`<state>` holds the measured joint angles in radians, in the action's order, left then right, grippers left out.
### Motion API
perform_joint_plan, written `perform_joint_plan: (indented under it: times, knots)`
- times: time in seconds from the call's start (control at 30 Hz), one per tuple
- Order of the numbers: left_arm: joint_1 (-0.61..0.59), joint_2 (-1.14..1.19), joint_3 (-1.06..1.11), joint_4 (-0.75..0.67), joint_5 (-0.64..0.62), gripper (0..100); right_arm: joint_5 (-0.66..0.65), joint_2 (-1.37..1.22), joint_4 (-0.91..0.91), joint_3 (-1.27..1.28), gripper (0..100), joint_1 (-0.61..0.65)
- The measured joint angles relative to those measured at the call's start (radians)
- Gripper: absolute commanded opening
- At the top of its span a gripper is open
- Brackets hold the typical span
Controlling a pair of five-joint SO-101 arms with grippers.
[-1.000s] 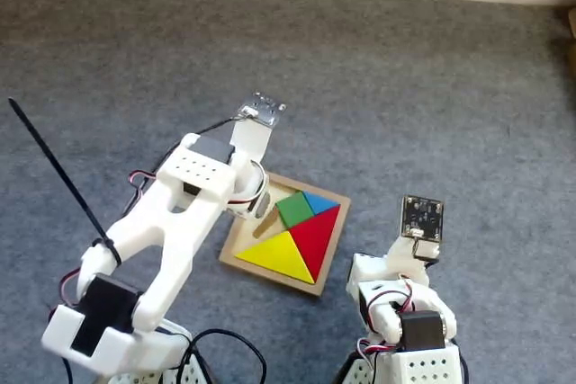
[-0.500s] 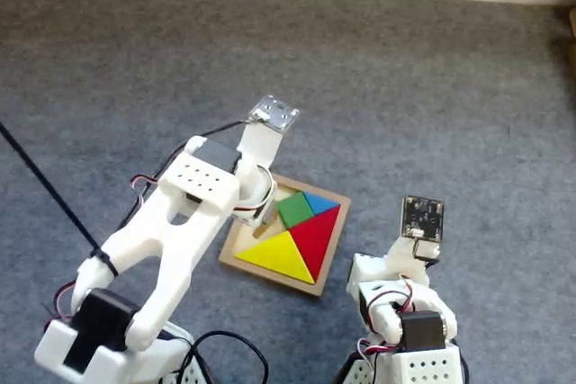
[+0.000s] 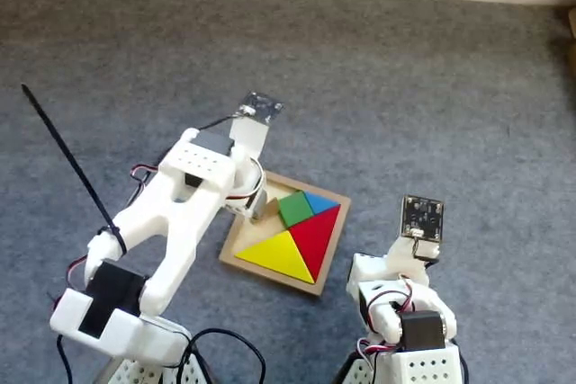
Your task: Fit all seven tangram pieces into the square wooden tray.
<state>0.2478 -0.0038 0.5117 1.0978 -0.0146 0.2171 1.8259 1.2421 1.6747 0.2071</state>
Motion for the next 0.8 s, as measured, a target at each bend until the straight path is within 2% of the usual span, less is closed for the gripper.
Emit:
perform_joint_plan:
  times: [0.33, 0.53, 0.8]
  knots:
    - [0.002, -0.009, 0.0, 0.015, 0.002, 19, 0.0, 0.0, 0.0, 0.0, 0.6, 0.0]
    - [0.057, -0.146, 0.0, 0.091, -0.003, 19, 0.0, 0.0, 0.0, 0.0, 0.6, 0.0]
    - [0.092, -0.158, 0.0, 0.052, -0.028, 19, 0.0, 0.0, 0.0, 0.0, 0.6, 0.0]
